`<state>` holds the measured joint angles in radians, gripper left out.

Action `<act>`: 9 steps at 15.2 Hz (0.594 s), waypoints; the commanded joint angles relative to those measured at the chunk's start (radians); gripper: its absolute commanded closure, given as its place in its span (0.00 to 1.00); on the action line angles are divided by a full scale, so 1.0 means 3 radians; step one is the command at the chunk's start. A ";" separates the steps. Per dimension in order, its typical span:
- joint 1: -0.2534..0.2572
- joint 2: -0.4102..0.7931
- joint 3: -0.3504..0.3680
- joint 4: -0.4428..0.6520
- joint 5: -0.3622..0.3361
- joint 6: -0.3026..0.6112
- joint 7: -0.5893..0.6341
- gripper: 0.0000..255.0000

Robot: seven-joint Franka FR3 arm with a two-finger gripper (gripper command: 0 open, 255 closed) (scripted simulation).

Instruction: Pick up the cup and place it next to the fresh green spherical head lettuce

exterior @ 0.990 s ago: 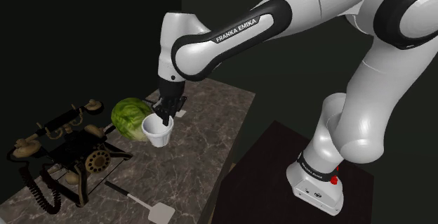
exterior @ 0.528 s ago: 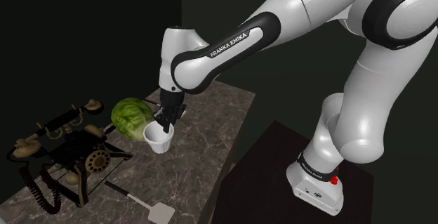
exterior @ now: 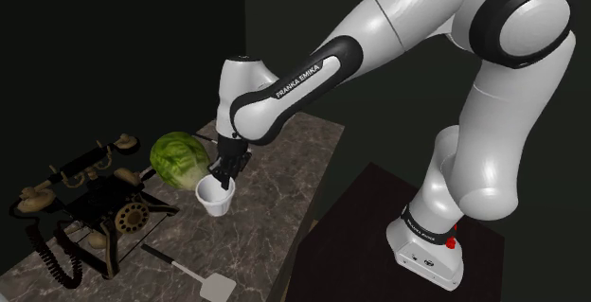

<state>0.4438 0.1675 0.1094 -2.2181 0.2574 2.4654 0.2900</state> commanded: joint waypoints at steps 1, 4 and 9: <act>0.0002 0.0058 0.0005 -0.0027 0.0015 0.0087 -0.0021 1.00; 0.0002 0.0158 0.0012 -0.0049 0.0038 0.0207 -0.0054 1.00; 0.0001 0.0336 0.0026 -0.0070 0.0077 0.0404 -0.0112 1.00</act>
<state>0.4436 0.2572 0.1157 -2.2366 0.2777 2.5722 0.2596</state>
